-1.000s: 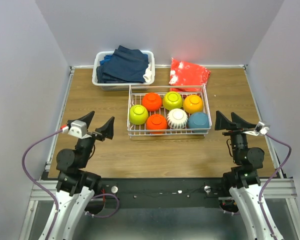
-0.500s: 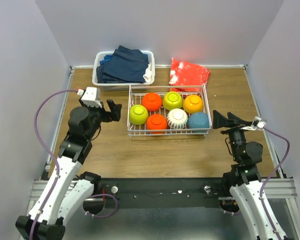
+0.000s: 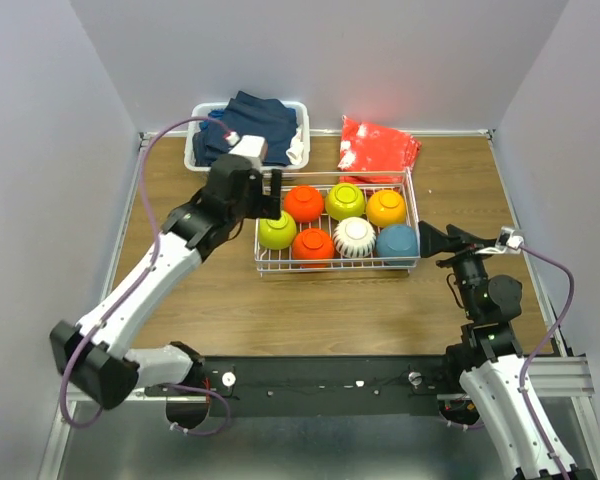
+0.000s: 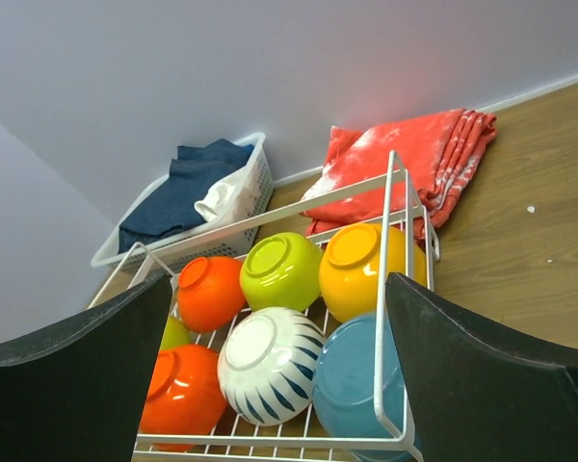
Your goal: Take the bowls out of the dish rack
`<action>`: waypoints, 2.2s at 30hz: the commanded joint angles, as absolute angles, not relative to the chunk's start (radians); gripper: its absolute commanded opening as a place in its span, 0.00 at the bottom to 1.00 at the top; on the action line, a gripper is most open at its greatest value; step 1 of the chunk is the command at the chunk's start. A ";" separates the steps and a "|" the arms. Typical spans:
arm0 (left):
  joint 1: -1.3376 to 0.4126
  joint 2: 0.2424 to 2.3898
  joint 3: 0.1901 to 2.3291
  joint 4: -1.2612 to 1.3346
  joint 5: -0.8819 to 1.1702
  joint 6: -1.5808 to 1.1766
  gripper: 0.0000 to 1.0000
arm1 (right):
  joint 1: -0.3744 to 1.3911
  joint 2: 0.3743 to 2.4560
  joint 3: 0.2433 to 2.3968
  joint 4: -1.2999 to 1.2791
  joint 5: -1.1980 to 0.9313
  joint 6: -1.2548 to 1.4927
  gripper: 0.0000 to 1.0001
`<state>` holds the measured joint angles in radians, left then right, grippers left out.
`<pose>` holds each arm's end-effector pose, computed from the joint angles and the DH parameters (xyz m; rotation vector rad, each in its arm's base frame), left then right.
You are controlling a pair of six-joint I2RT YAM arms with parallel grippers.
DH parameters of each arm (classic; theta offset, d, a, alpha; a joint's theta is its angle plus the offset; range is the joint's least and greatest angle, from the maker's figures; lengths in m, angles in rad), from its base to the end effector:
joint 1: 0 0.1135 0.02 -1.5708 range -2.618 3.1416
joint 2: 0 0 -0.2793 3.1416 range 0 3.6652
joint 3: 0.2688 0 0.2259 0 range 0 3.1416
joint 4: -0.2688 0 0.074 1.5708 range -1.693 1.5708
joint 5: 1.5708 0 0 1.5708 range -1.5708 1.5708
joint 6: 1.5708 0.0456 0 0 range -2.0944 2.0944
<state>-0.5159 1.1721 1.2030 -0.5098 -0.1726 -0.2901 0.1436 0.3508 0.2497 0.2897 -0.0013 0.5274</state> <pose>0.2065 -0.1081 0.3828 0.1242 2.0540 -0.3261 0.0969 0.0141 0.2696 0.2669 1.3793 0.5600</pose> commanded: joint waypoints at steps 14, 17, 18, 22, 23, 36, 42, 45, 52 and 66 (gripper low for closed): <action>-0.750 1.532 1.483 -0.796 -0.597 -0.152 0.99 | 0.141 0.449 0.339 0.247 -0.106 0.488 1.00; -0.752 1.539 1.485 -0.814 -0.575 -0.149 0.99 | 0.140 0.555 0.386 0.241 -0.172 0.465 1.00; -0.752 1.536 1.483 -0.818 -0.572 -0.153 0.99 | 0.141 0.587 0.402 0.235 -0.207 0.463 1.00; -0.749 1.450 1.405 -0.784 -0.571 -0.170 0.99 | 0.141 0.834 0.559 0.175 -0.337 0.437 1.00; -0.741 1.428 1.387 -0.775 -0.563 -0.175 0.99 | 0.140 0.882 0.604 0.123 -0.388 0.408 1.00; -0.440 1.007 0.985 -0.535 -0.255 -0.328 0.99 | 0.494 1.400 1.181 -0.340 -0.021 0.022 1.00; -0.376 0.852 0.833 -0.451 -0.285 -0.357 0.99 | 0.629 1.673 1.386 -0.483 0.262 -0.224 1.00; -0.373 0.816 0.821 -0.436 -0.313 -0.361 0.99 | 0.649 1.764 1.436 -0.494 0.325 -0.302 1.00; -0.373 0.792 0.811 -0.428 -0.337 -0.350 0.99 | 0.661 1.836 1.433 -0.417 0.313 -0.442 1.00; -0.373 0.795 0.807 -0.422 -0.311 -0.345 0.99 | 0.687 1.905 1.424 -0.371 0.249 -0.555 0.99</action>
<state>-0.3752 0.8040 0.8169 -0.4496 -0.3153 -0.3443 0.6693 1.8542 1.4017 -0.3668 0.2672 -0.5167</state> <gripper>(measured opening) 0.990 0.988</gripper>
